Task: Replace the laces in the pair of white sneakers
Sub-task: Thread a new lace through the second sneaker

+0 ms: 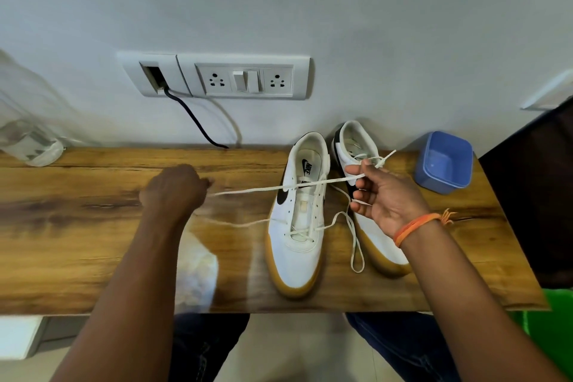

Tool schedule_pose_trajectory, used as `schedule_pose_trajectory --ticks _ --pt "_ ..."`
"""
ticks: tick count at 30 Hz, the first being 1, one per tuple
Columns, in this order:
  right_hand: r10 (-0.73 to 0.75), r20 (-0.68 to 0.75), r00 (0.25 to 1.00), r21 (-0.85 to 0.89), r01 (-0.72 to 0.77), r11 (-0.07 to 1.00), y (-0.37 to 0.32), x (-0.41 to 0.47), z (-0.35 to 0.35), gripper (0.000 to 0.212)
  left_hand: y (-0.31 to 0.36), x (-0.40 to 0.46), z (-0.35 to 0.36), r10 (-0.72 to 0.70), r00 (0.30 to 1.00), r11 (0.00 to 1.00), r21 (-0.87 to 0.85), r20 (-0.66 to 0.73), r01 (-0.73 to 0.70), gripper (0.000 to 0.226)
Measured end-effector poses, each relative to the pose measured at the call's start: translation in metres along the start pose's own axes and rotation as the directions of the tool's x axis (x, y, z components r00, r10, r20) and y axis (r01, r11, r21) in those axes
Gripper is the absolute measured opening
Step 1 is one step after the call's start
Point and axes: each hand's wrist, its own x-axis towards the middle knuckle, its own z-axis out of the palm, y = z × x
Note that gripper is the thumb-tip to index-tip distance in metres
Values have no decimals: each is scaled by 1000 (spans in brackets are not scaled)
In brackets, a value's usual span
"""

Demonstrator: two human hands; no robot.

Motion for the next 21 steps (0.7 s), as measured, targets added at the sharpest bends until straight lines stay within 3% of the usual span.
schedule_pose_trajectory --ticks 2,4,6,8,10,13,21 --pt "-3 10 1000 -43 3 999 3 -3 6 29 1 -8 -2 -87 986 996 -6 -143 87 38" --pt "2 53 999 -89 2 996 8 -8 15 28 10 -14 0 -79 973 994 61 -218 94 36" --pt "19 117 993 -143 -2 990 15 -13 25 28 25 -14 3 55 962 996 -52 -267 -71 31" --pt "33 159 987 -216 3 976 22 -16 33 30 47 -20 5 288 928 855 -373 -236 -361 25" --pt "36 182 983 -267 14 964 28 -18 38 32 75 -39 5 518 843 630 -601 -148 -493 23" --pt "49 210 977 -310 19 950 31 -19 41 27 99 -60 18 695 717 505 -678 -47 -534 16" --pt "48 245 968 -398 55 916 32 -18 38 24 102 -57 31 678 734 410 -808 -40 -423 10"
